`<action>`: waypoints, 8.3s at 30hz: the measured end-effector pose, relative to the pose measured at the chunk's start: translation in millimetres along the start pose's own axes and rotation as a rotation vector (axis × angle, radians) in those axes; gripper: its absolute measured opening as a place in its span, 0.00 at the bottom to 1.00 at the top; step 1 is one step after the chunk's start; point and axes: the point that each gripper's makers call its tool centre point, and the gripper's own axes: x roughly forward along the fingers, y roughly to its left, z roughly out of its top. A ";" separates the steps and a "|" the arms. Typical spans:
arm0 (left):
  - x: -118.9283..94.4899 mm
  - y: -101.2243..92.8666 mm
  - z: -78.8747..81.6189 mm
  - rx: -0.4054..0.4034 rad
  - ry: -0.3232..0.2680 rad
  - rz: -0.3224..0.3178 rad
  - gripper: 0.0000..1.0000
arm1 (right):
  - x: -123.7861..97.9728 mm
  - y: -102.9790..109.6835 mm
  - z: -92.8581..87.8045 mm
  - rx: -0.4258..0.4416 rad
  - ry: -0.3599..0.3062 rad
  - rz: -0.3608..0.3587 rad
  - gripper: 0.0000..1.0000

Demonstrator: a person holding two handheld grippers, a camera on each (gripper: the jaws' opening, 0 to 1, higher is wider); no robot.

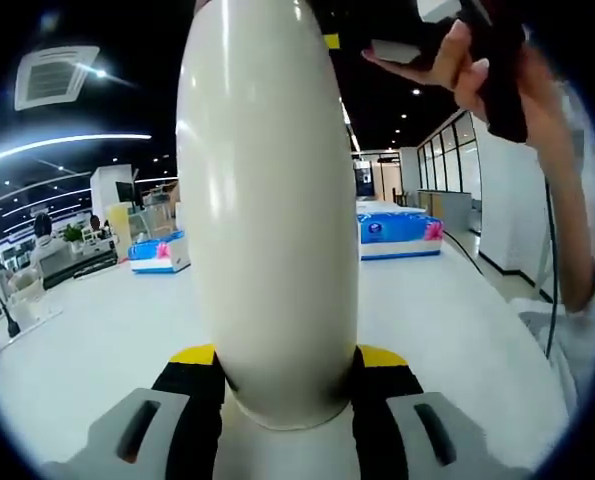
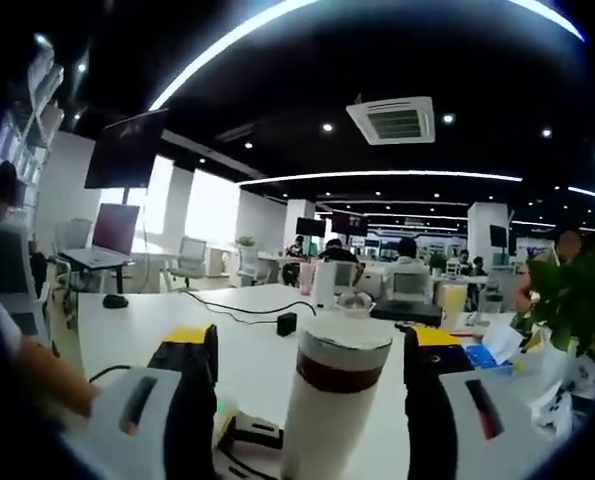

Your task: Grasp the water cup twist off the cup lid place the cup lid on the table

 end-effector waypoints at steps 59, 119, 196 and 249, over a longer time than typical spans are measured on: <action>5.6 1.3 1.0 -0.013 -0.005 -0.001 0.51 | 21.2 -14.5 -12.1 0.051 -0.084 0.126 0.45; 10.7 -0.2 -0.6 -0.049 0.005 -0.004 0.51 | 17.9 4.6 -14.1 0.134 -0.145 0.817 0.45; 8.9 3.0 -1.8 -0.049 0.010 0.011 0.51 | 19.1 -20.9 -10.7 -0.028 -0.069 -0.263 0.46; 8.9 3.0 -1.0 -0.061 0.008 0.017 0.51 | 22.3 -5.7 -22.6 0.148 -0.089 0.564 0.45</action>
